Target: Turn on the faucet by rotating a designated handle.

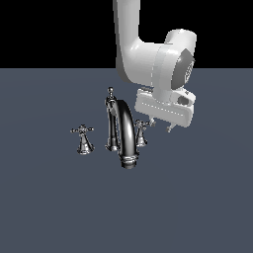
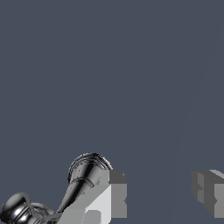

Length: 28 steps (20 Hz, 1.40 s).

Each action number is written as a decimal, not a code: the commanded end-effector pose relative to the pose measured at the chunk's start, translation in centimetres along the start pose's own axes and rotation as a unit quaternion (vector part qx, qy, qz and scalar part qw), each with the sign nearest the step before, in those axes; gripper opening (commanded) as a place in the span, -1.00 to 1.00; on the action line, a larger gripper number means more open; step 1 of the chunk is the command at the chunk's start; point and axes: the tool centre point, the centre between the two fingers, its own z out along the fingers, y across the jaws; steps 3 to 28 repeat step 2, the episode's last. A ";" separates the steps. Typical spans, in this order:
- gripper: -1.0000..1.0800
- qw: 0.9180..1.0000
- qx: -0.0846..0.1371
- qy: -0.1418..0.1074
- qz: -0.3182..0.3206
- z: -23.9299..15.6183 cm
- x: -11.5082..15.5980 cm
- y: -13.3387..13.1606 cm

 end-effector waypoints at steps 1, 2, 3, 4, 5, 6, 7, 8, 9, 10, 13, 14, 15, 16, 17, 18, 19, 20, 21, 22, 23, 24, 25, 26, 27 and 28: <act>0.89 0.996 0.016 0.019 -0.080 0.1 -0.9 -7.2; 0.57 0.997 0.019 0.016 -0.076 -0.3 -2.0 -10.3; 0.57 0.997 0.019 0.016 -0.076 -0.3 -2.0 -10.3; 0.57 0.997 0.019 0.016 -0.076 -0.3 -2.0 -10.3; 0.57 0.997 0.019 0.016 -0.076 -0.3 -2.0 -10.3; 0.57 0.997 0.019 0.016 -0.076 -0.3 -2.0 -10.3; 0.57 0.997 0.019 0.016 -0.076 -0.3 -2.0 -10.3; 0.57 0.997 0.019 0.016 -0.076 -0.3 -2.0 -10.3; 0.57 0.997 0.019 0.016 -0.076 -0.3 -2.0 -10.3; 0.57 0.997 0.019 0.016 -0.076 -0.3 -2.0 -10.3; 0.57 0.997 0.019 0.016 -0.076 -0.3 -2.0 -10.3; 0.57 0.997 0.019 0.016 -0.076 -0.3 -2.0 -10.3; 0.57 0.997 0.019 0.016 -0.076 -0.3 -2.0 -10.3; 0.57 0.997 0.019 0.016 -0.076 -0.3 -2.0 -10.3; 0.57 0.997 0.019 0.016 -0.076 -0.3 -2.0 -10.3; 0.57 0.997 0.019 0.016 -0.076 -0.3 -2.0 -10.3; 0.57 0.997 0.019 0.016 -0.076 -0.3 -2.0 -10.3; 0.57 0.997 0.019 0.016 -0.076 -0.3 -2.0 -10.3; 0.57 0.997 0.019 0.016 -0.076 -0.3 -2.0 -10.3; 0.57 0.997 0.019 0.016 -0.076 -0.3 -2.0 -10.3; 0.57 0.997 0.019 0.016 -0.076 -0.3 -2.0 -10.3; 0.57 0.997 0.019 0.016 -0.076 -0.3 -2.0 -10.3; 0.57 0.997 0.019 0.016 -0.076 -0.3 -2.0 -10.3; 0.57 0.997 0.019 0.016 -0.076 -0.3 -2.0 -10.3; 0.57 0.997 0.019 0.016 -0.076 -0.3 -2.0 -10.3; 0.57 0.997 0.019 0.016 -0.076 -0.3 -2.0 -10.3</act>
